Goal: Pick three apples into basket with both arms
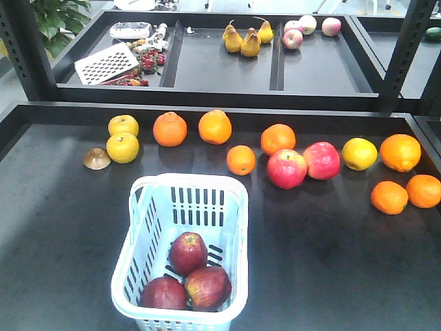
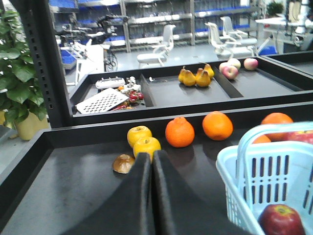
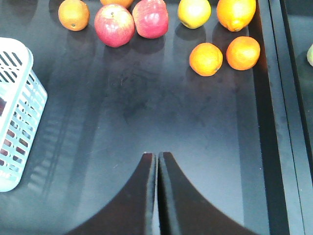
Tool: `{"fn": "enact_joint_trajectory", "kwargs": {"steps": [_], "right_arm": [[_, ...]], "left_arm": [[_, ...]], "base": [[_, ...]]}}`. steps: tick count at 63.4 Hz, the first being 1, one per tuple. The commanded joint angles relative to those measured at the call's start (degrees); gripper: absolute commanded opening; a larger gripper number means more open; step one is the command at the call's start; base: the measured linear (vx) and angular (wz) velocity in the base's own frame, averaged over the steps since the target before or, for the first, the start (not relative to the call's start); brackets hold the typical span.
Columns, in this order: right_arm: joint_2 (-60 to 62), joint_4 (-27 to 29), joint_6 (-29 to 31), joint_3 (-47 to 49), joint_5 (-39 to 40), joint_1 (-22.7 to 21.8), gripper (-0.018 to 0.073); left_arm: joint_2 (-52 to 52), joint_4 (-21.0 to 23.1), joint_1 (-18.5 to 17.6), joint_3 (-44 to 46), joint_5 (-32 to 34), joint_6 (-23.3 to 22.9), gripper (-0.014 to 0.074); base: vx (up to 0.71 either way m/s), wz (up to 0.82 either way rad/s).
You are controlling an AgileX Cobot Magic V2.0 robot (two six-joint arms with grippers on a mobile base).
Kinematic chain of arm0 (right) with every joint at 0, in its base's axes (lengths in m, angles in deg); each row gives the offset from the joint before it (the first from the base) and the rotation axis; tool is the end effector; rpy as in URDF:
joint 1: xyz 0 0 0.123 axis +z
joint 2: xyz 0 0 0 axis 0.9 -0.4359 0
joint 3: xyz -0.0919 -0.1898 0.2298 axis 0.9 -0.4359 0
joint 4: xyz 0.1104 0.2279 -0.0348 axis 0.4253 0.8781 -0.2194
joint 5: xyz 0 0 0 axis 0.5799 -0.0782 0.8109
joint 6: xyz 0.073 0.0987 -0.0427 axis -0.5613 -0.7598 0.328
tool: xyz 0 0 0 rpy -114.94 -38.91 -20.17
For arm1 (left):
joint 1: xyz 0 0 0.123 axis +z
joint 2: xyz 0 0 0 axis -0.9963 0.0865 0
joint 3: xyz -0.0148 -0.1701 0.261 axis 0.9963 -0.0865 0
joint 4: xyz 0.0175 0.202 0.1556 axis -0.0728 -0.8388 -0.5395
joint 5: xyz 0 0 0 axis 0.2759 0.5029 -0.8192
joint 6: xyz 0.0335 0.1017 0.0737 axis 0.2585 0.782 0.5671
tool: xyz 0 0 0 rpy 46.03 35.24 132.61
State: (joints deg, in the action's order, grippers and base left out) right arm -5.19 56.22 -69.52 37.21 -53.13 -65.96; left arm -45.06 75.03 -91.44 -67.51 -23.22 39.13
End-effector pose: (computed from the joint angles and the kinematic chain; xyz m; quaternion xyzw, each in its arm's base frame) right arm 0.1343 -0.0043 0.3823 -0.0098 0.9267 -0.0158 0.3754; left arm 0.0710 -0.0072 0.2488 0.0518 0.7160 -0.0235 0.6957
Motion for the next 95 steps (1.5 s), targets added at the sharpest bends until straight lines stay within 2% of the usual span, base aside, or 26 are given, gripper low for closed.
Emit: {"fn": "enact_joint_trajectory", "kwargs": {"steps": [1,14,24,37,87,91,95], "right_arm": [[0.1,0.0,0.3,1.6,2.7,-0.4,-0.0009],[0.1,0.0,0.3,1.6,2.7,-0.4,-0.0009],[0.1,0.0,0.3,1.6,2.7,-0.4,-0.0009],[0.1,0.0,0.3,1.6,2.7,-0.4,-0.0009],[0.9,-0.7,0.3,0.4,3.0,-0.4,-0.0009],[2.7,-0.9,0.3,-1.3,3.8,-0.4,-0.0009],[5.4,-1.9,0.3,-4.4,8.1,-0.4,-0.0009]], "left_arm": [[-1.3,0.8,0.6,-3.3,9.6,-0.6,-0.0006],[-6.4,0.8,0.9,-11.7,14.7,-5.0,-0.0006],[-6.3,-2.3,0.9,-11.5,13.9,-6.0,-0.0006],[-6.3,-2.2,0.9,-11.5,14.2,-7.1,-0.0006],[-6.2,-2.2,0.9,-11.5,14.2,-7.1,-0.0006],[-6.2,-2.2,0.9,-11.5,14.2,-7.1,-0.0006],[-6.2,-2.2,0.9,-11.5,14.2,-7.1,-0.0006]], "base": [[0.00,0.00],[0.00,0.00],[0.00,0.00],[0.00,0.00],[0.00,0.00],[0.00,0.00],[0.00,0.00]]}}
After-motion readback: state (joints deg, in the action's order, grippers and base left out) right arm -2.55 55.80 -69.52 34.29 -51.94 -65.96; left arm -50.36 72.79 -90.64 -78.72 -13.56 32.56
